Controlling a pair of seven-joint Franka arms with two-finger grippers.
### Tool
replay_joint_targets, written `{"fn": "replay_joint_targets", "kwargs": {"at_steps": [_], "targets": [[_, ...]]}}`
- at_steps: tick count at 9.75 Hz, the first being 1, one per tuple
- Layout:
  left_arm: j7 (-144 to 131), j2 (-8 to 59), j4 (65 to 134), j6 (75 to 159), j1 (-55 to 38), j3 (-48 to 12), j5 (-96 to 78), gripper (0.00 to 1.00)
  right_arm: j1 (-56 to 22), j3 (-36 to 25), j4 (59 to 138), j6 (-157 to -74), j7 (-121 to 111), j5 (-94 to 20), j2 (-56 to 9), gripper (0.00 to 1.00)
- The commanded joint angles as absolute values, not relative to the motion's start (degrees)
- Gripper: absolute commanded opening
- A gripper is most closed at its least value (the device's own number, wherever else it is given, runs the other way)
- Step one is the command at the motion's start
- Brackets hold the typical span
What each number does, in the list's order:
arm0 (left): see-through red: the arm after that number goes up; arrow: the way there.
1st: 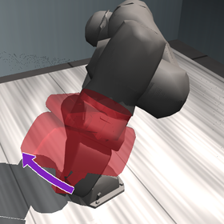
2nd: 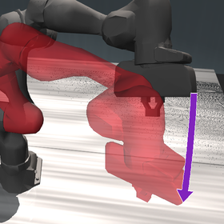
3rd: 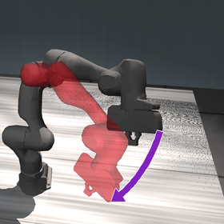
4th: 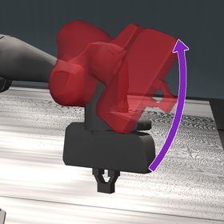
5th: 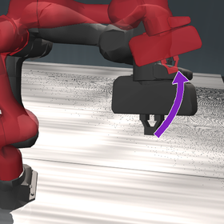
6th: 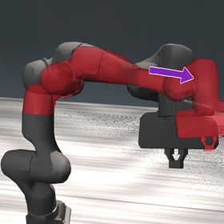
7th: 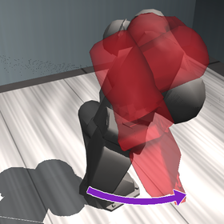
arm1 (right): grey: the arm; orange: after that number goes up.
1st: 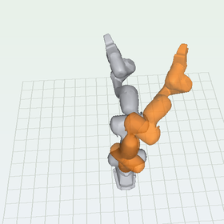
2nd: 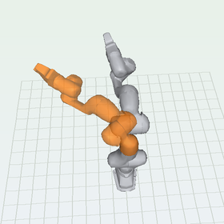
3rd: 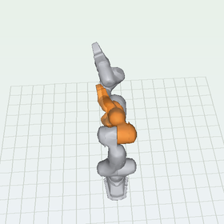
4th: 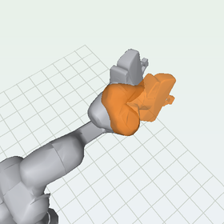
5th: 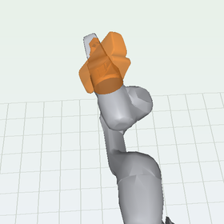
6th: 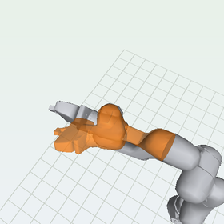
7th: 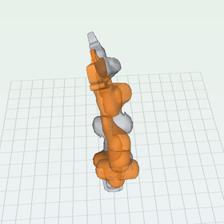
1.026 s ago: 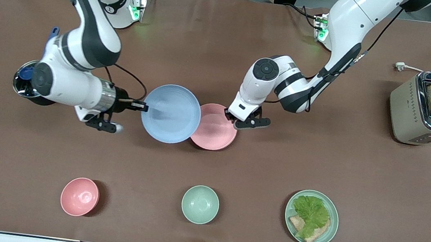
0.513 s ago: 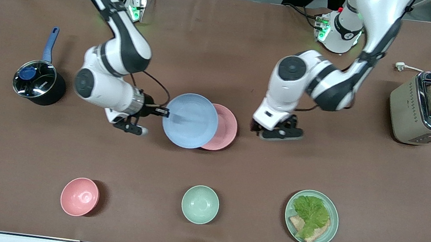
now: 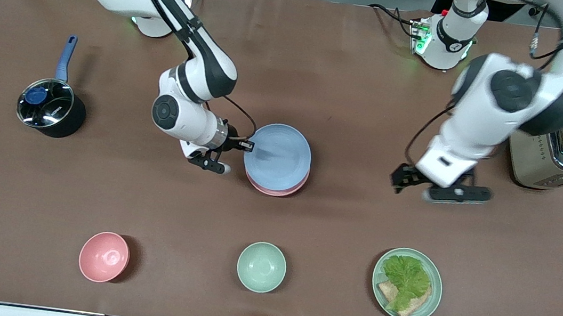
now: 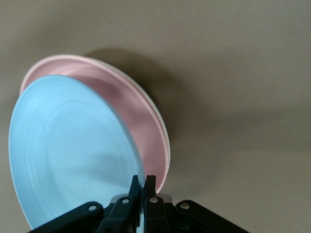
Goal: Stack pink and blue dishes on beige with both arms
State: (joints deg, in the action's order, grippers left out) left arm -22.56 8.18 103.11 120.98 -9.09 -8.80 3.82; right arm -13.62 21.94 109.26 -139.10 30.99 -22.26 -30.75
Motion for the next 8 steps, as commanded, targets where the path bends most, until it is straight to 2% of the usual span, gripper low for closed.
{"fn": "replay_joint_targets", "kwargs": {"at_steps": [1, 2, 4, 6, 7, 8], "targets": [[-12.97, 8.18, 95.32, 108.18, -8.71, -5.72, 2.64, 1.0, -13.89, 22.68, 110.57, -140.1, 32.43, -21.54, -30.23, 0.04], [-9.35, 7.83, 91.1, 102.1, -8.44, -4.41, 2.72, 1.0, -13.63, 22.68, 110.91, -140.01, 32.34, -21.36, -30.23, 0.07], [-4.94, 6.78, 85.37, 94.43, -8.35, -0.98, 2.64, 1.0, -13.01, 22.68, 110.83, -139.13, 32.69, -21.36, -30.23, 1.0], [-1.85, 2.31, 85.16, 90.37, -7.48, 1.92, 1.32, 1.0, -11.61, 22.41, 109.17, -138.87, 32.43, -21.18, -26.4, 1.0], [-1.67, 0.02, 85.51, 87.05, -5.82, 1.93, 0.8, 1.0, -10.64, 22.24, 108.38, -136.52, 32.43, -19.44, -22.8, 1.0], [-0.63, -1.74, 86.82, 85.79, -4.93, 2.11, 0.62, 1.0, -8.02, 22.06, 107.24, -130.75, 32.61, -12.2, -19.2, 1.0]]}}
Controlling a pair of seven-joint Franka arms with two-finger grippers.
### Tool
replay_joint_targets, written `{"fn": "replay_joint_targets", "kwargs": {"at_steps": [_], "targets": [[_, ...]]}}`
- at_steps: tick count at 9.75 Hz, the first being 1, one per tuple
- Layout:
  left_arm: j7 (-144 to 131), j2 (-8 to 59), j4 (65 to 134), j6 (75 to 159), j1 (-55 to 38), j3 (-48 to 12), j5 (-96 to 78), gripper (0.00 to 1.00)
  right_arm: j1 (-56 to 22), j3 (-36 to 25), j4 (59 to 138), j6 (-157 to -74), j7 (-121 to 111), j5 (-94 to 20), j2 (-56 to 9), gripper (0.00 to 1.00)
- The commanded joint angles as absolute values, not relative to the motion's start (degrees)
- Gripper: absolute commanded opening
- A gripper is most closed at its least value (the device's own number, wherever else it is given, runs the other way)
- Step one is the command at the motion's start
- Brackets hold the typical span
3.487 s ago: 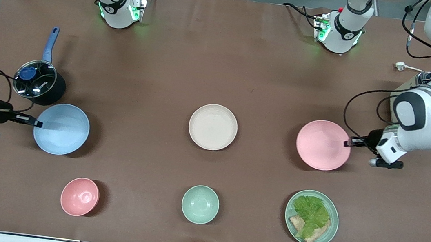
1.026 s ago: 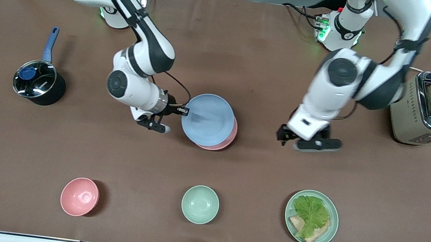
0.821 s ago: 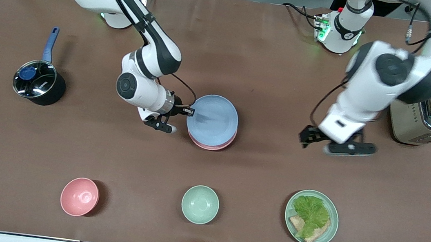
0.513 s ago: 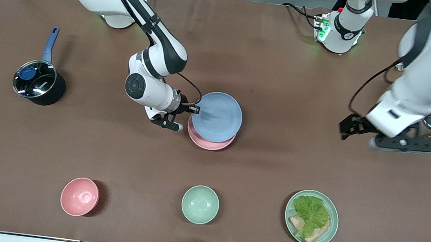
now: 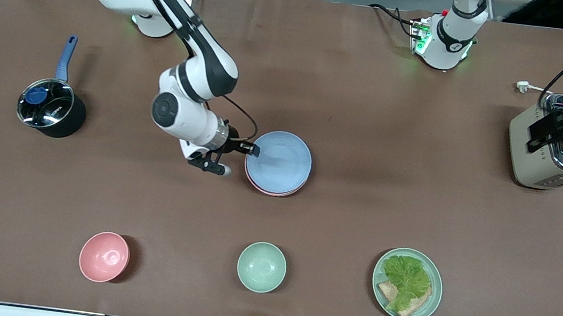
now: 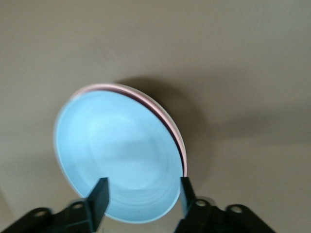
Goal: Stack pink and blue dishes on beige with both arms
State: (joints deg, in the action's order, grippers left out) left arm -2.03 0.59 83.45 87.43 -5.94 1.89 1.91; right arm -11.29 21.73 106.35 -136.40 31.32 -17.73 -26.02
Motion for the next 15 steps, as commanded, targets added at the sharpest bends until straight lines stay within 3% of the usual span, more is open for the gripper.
{"fn": "replay_joint_targets", "kwargs": {"at_steps": [1, 4, 5, 7, 9, 12, 15], "targets": [[-0.01, -1.67, 86.31, 85.61, -3.96, 2.11, 0.79, 1.0, -5.56, 22.23, 106.18, -124.95, 33.13, -6.3, -16.2, 1.0], [-0.18, 0.7, 82.1, 85.52, -3.78, 2.2, 1.4, 1.0, 2.7, 21.63, 100.32, -112.37, 33.14, 3.5, -6.96, 1.0], [0.09, 0.09, 82.09, 85.52, -3.78, 2.28, 1.49, 1.0, 2.9, 17.18, 96.8, -106.93, 31.92, 3.6, -6.16, 1.0], [3.77, -1.57, 82.7, 82.99, -2.64, 2.37, 0.97, 1.0, 2.37, 6.91, 95.98, -103.72, 20.03, 3.43, -1.87, 1.0], [2.81, -2.37, 83.32, 82.44, -2.81, 2.37, 0.7, 1.0, 2.37, 0.38, 92.92, -97.24, 10.76, 2.64, 0.43, 1.0], [2.64, -3.08, 84.2, 82.18, -3.43, 3.42, 0.18, 1.0, 2.99, -2.55, 82.46, -88.87, 7.58, 0.97, -0.17, 1.0], [1.85, -3.08, 84.64, 82.27, -3.78, 3.34, -0.17, 1.0, 2.64, -2.64, 83.14, -85.72, -0.49, 1.06, -0.18, 1.0]]}}
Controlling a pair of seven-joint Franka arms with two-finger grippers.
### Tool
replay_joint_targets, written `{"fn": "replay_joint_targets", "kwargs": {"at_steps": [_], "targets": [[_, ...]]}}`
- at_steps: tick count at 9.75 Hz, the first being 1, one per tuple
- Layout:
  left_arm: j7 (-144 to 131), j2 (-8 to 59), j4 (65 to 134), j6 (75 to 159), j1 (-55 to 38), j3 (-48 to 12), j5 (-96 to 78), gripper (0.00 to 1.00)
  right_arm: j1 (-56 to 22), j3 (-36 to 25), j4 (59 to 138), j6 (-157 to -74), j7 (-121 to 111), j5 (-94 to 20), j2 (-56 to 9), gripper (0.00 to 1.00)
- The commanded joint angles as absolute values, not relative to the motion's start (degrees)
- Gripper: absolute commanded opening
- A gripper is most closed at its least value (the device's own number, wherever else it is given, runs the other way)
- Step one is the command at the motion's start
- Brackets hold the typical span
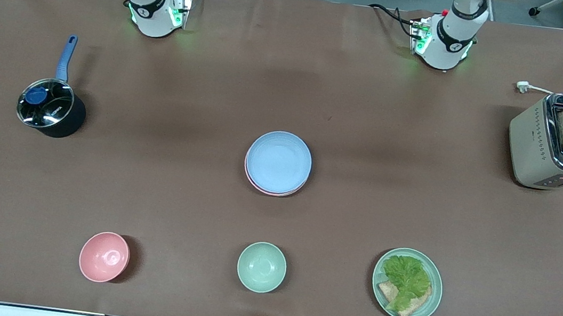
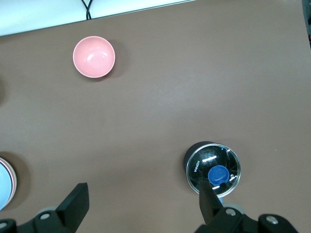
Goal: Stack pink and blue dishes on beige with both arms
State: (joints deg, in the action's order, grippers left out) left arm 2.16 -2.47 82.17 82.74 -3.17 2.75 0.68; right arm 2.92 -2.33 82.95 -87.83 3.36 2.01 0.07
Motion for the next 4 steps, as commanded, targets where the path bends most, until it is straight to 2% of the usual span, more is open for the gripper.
{"fn": "replay_joint_targets", "kwargs": {"at_steps": [1, 4], "targets": [[0.28, -2.99, 84.81, 82.35, -3.78, 2.99, -0.18, 1.0, 2.81, -2.64, 82.97, -84.82, -1.14, 1.14, -0.26, 1.0], [-0.53, -3.08, 85.43, 82.62, -3.78, 1.85, 0.09, 1.0, 2.9, -2.64, 82.97, -84.73, -1.32, 1.14, -0.18, 1.0]]}}
